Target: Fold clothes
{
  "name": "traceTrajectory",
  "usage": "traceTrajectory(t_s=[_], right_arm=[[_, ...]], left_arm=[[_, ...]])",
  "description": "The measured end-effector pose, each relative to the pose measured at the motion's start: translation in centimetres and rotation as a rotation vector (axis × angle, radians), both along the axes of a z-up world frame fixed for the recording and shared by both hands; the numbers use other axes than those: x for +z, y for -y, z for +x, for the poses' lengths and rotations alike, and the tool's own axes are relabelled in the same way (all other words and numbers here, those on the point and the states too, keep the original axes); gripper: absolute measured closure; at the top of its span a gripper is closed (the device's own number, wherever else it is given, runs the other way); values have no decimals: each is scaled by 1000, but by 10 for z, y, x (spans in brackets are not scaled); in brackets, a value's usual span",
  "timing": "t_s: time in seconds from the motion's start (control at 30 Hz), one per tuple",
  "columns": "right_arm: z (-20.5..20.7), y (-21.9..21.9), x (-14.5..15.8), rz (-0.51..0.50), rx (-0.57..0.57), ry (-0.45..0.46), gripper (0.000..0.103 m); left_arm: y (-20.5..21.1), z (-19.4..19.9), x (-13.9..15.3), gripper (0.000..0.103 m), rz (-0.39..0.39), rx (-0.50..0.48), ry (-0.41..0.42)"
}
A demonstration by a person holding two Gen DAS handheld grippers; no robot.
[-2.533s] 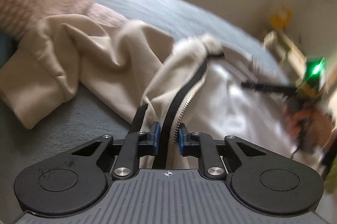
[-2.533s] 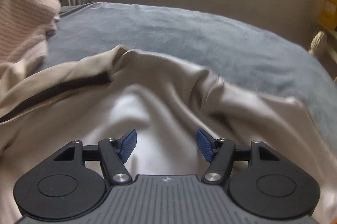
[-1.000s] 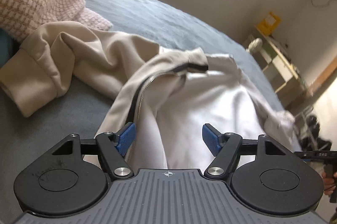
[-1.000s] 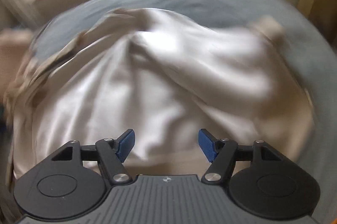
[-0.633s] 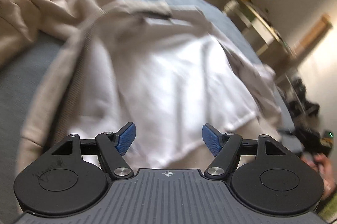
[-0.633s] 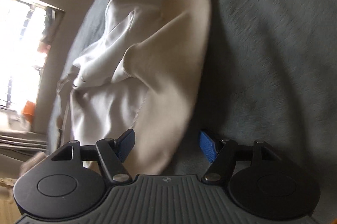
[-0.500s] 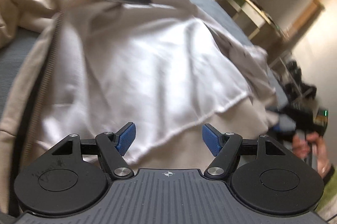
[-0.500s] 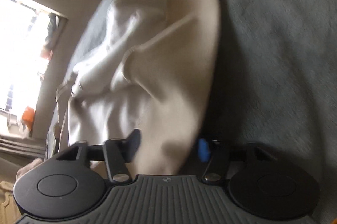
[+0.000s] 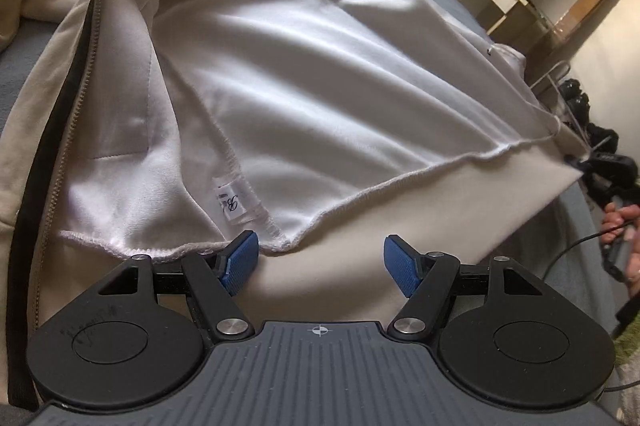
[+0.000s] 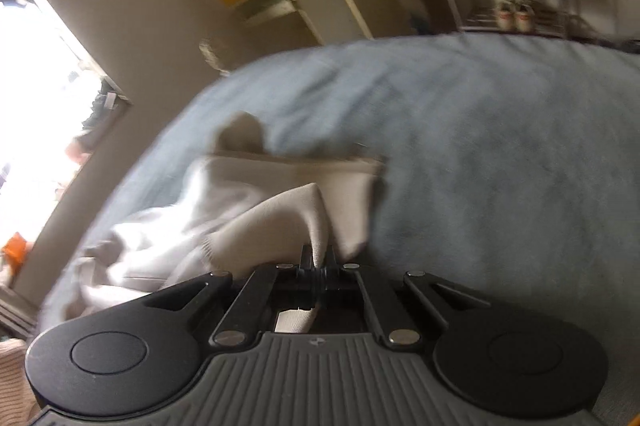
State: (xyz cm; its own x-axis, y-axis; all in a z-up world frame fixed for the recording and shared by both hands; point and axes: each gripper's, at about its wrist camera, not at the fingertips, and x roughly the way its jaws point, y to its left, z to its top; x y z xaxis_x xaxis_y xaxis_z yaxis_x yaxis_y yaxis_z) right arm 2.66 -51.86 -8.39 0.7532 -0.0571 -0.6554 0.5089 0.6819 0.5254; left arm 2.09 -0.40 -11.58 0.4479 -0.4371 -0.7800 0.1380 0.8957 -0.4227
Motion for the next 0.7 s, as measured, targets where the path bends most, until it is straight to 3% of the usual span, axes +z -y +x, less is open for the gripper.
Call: traceTrajectory(t_s=[0.17, 0.33, 0.5, 0.6, 0.7], right_arm=[[-2, 20, -18, -5, -50, -64, 100], [-21, 32, -3, 49, -62, -134, 65], [-67, 23, 29, -16, -27, -152, 60], [-73, 3, 36, 9, 79, -128, 60], [-57, -51, 45, 18, 278, -98, 60]], left_arm=[[-3, 1, 3, 33, -20, -19, -9], [-20, -4, 15, 33, -80, -71, -2], [-42, -22, 36, 31, -86, -84, 51], [-56, -33, 48, 27, -40, -63, 104], [-69, -37, 53, 26, 0, 5, 139]])
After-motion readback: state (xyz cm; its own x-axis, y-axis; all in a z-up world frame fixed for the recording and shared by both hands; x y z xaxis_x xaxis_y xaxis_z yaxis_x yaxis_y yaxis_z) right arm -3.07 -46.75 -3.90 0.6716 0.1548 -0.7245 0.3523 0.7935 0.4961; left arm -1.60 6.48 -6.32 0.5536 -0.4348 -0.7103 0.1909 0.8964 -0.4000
